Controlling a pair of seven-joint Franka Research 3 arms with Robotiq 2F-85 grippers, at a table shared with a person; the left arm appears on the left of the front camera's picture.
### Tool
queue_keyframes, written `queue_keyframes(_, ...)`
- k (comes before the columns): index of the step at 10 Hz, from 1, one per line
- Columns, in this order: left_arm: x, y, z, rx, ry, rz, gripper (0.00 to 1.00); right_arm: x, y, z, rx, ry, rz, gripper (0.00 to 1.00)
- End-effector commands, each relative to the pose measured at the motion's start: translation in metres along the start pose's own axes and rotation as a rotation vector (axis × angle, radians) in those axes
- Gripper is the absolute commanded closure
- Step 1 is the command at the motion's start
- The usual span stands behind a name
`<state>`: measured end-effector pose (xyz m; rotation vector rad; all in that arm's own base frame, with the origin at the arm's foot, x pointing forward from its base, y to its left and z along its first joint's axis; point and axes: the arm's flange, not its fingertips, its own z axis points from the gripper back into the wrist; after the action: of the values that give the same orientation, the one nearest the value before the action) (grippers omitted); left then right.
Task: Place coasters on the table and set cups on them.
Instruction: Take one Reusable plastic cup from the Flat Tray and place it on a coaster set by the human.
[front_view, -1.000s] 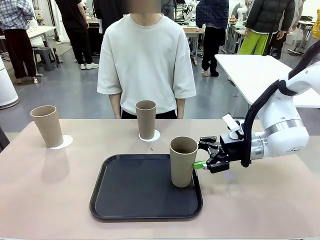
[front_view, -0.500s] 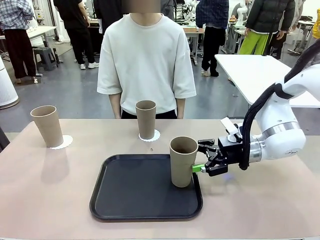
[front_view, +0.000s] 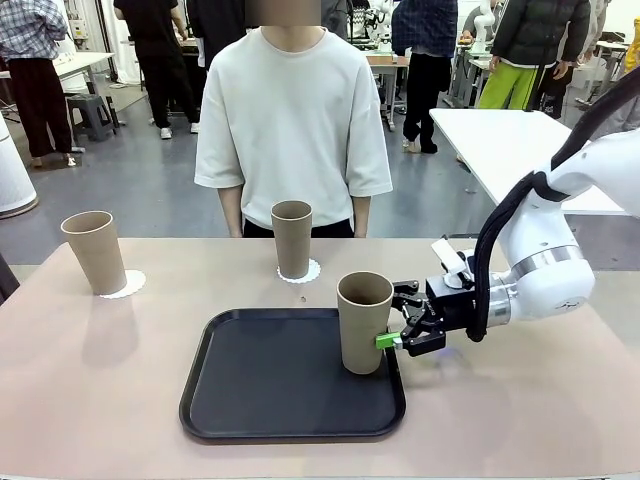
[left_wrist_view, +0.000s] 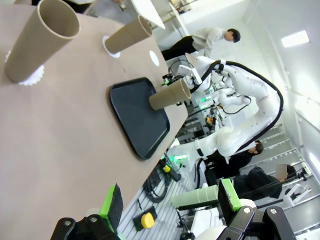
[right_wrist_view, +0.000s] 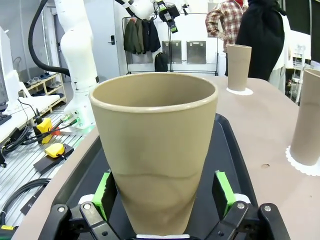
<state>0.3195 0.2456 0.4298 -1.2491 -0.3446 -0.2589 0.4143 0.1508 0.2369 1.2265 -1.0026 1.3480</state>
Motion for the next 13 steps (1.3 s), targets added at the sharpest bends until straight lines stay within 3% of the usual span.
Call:
queue_keyframes(1, 0.000, -0.001, 0.002, 0.000, -0.007, -0.005, 0.00, -0.008, -0.007, -0.008, -0.001, -0.031, 0.025, 0.00)
queue_keyframes(11, 0.000, -0.001, 0.002, 0.000, -0.007, -0.005, 0.00, -0.021, -0.012, -0.032, 0.067, 0.005, 0.006, 0.00)
queue_keyframes(12, 0.000, -0.001, 0.002, 0.000, -0.007, -0.005, 0.00, -0.021, -0.012, -0.033, 0.080, -0.003, 0.025, 0.24)
queue_keyframes(13, 0.000, -0.001, 0.002, 0.000, -0.007, -0.005, 0.00, -0.022, -0.011, -0.033, 0.085, -0.001, 0.025, 0.56)
